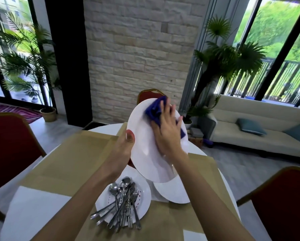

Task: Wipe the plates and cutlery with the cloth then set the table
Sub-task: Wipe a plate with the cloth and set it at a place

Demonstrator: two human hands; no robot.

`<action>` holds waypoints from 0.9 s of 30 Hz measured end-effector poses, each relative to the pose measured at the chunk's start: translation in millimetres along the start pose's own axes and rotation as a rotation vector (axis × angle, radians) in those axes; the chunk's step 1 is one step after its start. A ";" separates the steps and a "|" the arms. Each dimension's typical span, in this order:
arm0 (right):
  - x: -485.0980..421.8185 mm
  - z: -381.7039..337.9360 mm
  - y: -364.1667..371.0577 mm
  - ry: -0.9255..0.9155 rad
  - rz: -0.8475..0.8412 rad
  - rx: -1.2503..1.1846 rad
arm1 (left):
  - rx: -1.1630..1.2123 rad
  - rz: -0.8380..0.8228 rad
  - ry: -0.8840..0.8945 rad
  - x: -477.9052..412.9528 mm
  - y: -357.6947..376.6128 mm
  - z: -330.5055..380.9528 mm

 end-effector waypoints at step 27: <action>37.8 28.1 22.0 0.209 -0.005 -0.104 | -0.029 0.048 0.080 -11.4 -13.1 13.8</action>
Point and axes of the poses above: each hand's wrist, its own x-axis away from the middle knuckle, its own y-axis out of the palm, z = x × y, the point moved 10 cm from there along -x, towards the middle knuckle, and after that the axes turned 14 degrees about -y, right-handed, at the moved point
